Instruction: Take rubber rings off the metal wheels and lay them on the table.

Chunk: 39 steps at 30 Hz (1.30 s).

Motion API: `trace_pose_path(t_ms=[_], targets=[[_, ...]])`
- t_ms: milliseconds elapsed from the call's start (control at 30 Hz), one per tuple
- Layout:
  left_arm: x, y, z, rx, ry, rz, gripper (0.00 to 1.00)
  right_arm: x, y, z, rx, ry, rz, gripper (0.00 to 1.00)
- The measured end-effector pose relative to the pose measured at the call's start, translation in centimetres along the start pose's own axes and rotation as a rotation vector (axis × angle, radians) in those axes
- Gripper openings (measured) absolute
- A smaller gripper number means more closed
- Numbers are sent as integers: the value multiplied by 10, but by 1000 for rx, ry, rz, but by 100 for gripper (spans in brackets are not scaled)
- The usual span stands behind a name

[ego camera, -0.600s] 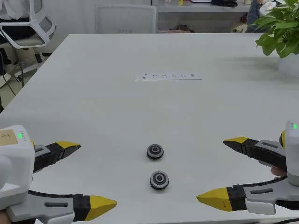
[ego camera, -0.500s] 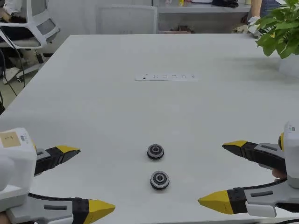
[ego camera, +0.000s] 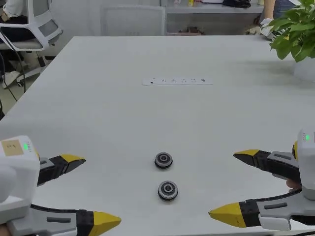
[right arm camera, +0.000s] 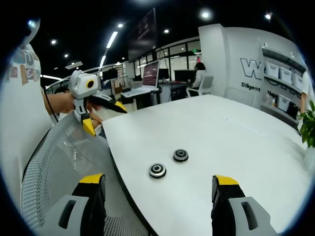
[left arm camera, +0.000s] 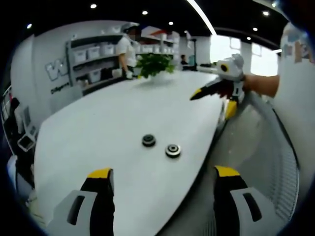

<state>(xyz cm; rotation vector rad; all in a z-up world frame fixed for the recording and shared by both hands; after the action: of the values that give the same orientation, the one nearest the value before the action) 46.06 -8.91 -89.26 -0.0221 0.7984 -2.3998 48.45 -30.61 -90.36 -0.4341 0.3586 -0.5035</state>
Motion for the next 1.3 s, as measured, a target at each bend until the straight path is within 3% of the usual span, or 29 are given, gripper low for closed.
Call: trace_pose_path(t_ms=[1300], targets=[[0,0,-1,4,7,5,78,-2,1,-3,-14,6,6,85]])
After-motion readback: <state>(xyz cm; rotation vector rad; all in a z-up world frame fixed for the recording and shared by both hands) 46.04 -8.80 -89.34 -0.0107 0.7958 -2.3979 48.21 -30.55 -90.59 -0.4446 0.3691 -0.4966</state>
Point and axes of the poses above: the centre of the closed fingertips' face, and the gripper's own axes: y roughly forward along the fingers, x roughly to its right, z roughly out of its top, the point moved 2 cm from there along -y, roughly backward along the fingers, and after that the axes turned 10 degrees about y, right-handed, at the moved point
